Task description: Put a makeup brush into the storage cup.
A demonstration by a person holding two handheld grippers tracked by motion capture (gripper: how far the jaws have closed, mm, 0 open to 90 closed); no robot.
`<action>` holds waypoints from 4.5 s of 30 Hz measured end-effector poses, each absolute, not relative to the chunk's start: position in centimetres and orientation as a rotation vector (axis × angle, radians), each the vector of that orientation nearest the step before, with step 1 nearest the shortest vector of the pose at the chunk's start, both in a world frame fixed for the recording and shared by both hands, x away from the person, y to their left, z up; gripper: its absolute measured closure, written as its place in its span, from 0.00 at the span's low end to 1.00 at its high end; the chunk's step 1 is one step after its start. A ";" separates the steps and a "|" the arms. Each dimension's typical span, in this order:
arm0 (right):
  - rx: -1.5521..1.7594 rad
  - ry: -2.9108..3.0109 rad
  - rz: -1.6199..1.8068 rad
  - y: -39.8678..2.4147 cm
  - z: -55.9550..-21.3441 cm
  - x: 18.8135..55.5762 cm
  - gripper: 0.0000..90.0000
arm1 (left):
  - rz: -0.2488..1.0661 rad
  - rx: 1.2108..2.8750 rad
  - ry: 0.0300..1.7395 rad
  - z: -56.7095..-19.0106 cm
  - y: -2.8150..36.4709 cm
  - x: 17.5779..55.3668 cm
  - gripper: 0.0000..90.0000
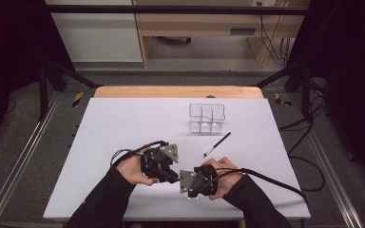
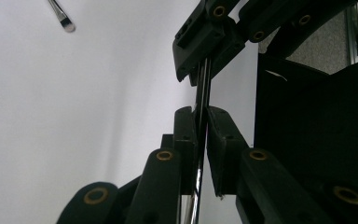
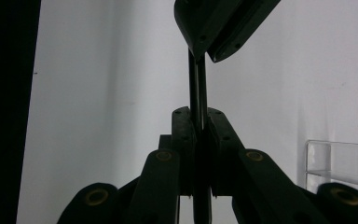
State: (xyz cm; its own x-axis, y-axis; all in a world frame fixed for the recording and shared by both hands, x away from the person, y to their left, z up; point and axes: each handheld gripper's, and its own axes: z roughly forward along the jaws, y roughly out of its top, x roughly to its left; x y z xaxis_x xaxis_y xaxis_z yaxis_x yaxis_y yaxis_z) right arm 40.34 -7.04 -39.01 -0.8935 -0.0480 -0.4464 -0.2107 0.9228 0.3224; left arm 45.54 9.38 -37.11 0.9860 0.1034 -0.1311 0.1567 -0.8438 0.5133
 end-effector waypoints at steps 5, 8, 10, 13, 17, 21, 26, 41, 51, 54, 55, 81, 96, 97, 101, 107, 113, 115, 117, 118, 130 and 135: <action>-0.173 2.654 0.510 -7.0 -39.1 40.4 0.93 | -0.095 2.571 0.192 -37.3 9.6 45.6 0.77; -0.159 2.665 0.508 -7.0 -39.2 40.5 0.93 | -0.069 2.554 0.198 -37.2 10.0 45.7 0.70; -0.149 2.668 0.509 -7.1 -39.2 40.6 0.93 | -0.032 2.542 0.215 -37.1 10.2 45.7 0.62; -0.126 2.676 0.510 -7.1 -39.2 40.8 0.93 | 0.017 2.524 0.237 -37.1 10.6 45.7 0.51; -0.101 2.679 0.515 -7.3 -39.1 41.1 0.93 | 0.067 2.489 0.281 -37.1 11.3 45.7 0.39; -0.069 2.680 0.527 -7.7 -39.1 41.4 0.93 | 0.102 2.459 0.310 -37.2 12.1 45.7 0.32; -0.022 2.685 0.552 -8.4 -39.3 41.7 0.93 | 0.128 2.423 0.338 -37.4 13.0 45.6 0.26; 0.111 2.675 0.658 -10.0 -40.0 42.2 0.93 | 0.225 2.304 0.514 -38.7 15.5 45.6 0.17; 0.214 2.638 0.752 -10.8 -40.7 42.5 0.93 | 0.262 2.223 0.602 -39.8 16.4 45.4 0.17; 0.236 2.626 0.779 -10.9 -41.0 42.6 0.93 | 0.263 2.205 0.619 -40.0 16.6 45.4 0.17; 0.247 2.621 0.781 -11.0 -41.0 42.6 0.93 | 0.268 2.205 0.623 -40.1 16.6 45.4 0.17; 0.494 2.499 1.016 -12.1 -42.6 42.3 0.93 | 0.294 2.012 0.733 -41.2 17.1 44.3 0.17; 0.621 2.445 1.127 -11.9 -42.7 42.5 0.93 | 0.265 1.916 0.794 -42.3 16.2 44.1 0.18; 0.628 2.439 1.137 -11.9 -42.7 42.5 0.93 | 0.263 1.907 0.796 -42.3 16.1 44.1 0.18; 0.651 2.428 1.145 -11.8 -42.7 42.5 0.93 | 0.259 1.875 0.800 -42.2 16.0 44.0 0.19; 0.686 2.403 1.181 -11.6 -42.8 42.6 0.93 | 0.243 1.824 0.811 -42.0 15.9 43.9 0.20; 0.716 2.379 1.220 -11.6 -42.6 42.5 0.93 | 0.241 1.788 0.820 -41.8 15.5 44.0 0.20; 0.723 2.377 1.229 -11.6 -42.6 42.5 0.93 | 0.235 1.773 0.821 -41.7 15.4 44.0 0.21; 0.732 2.368 1.237 -11.6 -42.6 42.5 0.93 | 0.227 1.756 0.821 -41.6 15.3 44.1 0.22; 0.735 2.370 1.242 -11.5 -42.6 42.6 0.93 | 0.223 1.749 0.819 -41.5 15.2 44.1 0.22; 0.759 2.329 1.282 -11.5 -42.4 42.5 0.93 | 0.191 1.697 0.823 -41.4 14.5 44.3 0.28; 0.768 2.316 1.298 -11.5 -42.4 42.5 0.93 | 0.186 1.672 0.831 -41.3 14.4 44.4 0.30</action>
State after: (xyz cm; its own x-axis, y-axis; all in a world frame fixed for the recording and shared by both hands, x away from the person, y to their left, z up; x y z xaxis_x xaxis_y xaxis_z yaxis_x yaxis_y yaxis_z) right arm 42.53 -11.47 -42.40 -0.7803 0.6228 -0.0574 0.2760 0.4252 0.8620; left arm 44.36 14.39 -41.30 0.7322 0.6080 -0.3071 0.4187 -0.0461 0.9069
